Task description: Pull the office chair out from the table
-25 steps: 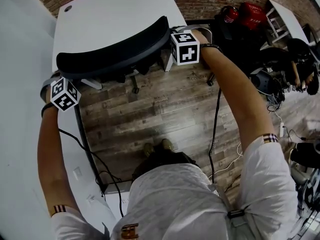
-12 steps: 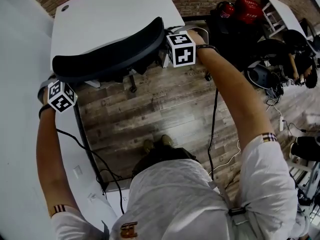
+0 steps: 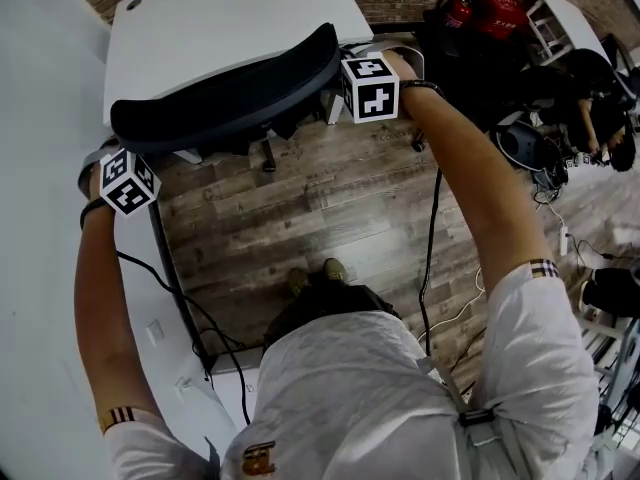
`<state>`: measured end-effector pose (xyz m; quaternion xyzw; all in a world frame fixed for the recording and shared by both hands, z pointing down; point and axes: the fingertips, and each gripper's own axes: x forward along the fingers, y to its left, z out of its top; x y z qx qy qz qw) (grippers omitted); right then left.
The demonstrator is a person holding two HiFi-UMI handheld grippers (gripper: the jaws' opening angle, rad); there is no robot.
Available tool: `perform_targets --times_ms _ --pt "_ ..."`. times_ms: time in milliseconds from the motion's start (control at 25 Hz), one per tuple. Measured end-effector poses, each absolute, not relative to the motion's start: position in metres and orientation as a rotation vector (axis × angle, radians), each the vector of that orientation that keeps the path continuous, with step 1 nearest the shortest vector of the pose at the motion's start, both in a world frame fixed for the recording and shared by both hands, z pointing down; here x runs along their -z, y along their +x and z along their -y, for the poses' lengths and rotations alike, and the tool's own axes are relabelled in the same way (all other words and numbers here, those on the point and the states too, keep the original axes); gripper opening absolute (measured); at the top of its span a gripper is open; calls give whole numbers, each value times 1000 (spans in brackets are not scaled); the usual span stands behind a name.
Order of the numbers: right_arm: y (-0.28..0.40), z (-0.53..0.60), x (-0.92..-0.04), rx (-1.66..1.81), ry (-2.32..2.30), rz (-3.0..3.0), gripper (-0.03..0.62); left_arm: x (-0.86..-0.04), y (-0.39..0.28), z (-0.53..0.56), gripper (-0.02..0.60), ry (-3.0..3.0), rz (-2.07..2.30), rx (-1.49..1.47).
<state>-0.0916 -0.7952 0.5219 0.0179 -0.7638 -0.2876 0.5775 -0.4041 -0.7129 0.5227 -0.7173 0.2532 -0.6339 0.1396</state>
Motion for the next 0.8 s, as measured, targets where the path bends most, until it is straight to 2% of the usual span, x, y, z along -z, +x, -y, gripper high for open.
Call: perform_targets --times_ms 800 --pt "-94 738 -522 658 57 1776 89 -520 -411 670 69 -2067 -678 1834"
